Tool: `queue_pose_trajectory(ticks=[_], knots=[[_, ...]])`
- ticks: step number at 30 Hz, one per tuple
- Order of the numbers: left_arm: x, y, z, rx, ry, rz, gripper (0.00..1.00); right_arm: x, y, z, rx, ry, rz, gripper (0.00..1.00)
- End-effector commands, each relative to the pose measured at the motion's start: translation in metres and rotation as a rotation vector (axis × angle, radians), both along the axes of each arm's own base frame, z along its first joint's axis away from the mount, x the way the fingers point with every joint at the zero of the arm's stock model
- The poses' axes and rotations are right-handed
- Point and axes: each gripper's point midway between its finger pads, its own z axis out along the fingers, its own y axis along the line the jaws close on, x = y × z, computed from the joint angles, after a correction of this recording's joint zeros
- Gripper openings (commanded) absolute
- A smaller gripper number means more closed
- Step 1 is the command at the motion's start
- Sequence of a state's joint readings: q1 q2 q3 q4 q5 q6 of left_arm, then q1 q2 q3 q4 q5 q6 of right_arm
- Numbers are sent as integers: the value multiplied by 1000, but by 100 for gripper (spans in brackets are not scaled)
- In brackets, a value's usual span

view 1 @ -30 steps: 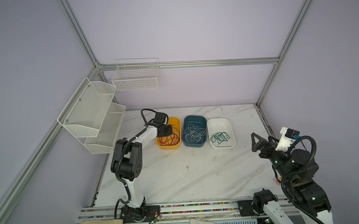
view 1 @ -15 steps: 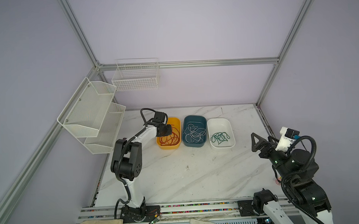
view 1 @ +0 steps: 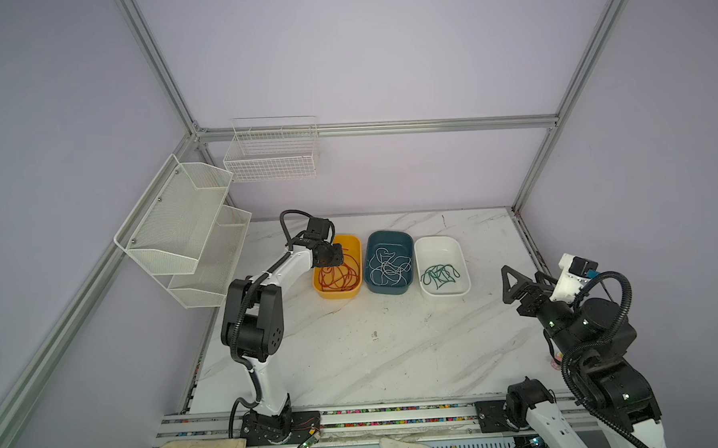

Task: Untangle the cables
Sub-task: 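Lower the red wire into the yellow tub and open the left gripper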

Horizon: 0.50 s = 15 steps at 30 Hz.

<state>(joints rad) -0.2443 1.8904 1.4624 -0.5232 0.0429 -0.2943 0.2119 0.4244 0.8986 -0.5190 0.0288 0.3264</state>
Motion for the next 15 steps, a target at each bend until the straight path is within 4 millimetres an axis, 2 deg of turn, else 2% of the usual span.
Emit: queue_pose_trajectory(ticks=[1,9,15], knots=[[19,1,67,-16,-146,4,34,2,0,1,-10,-13,2,98],[16,9,100,0,-196,36,49,3,1,0,-11,-11,4,98],[11,17,124,19,-239,64,54,3,1,0,-10,-11,5,98]])
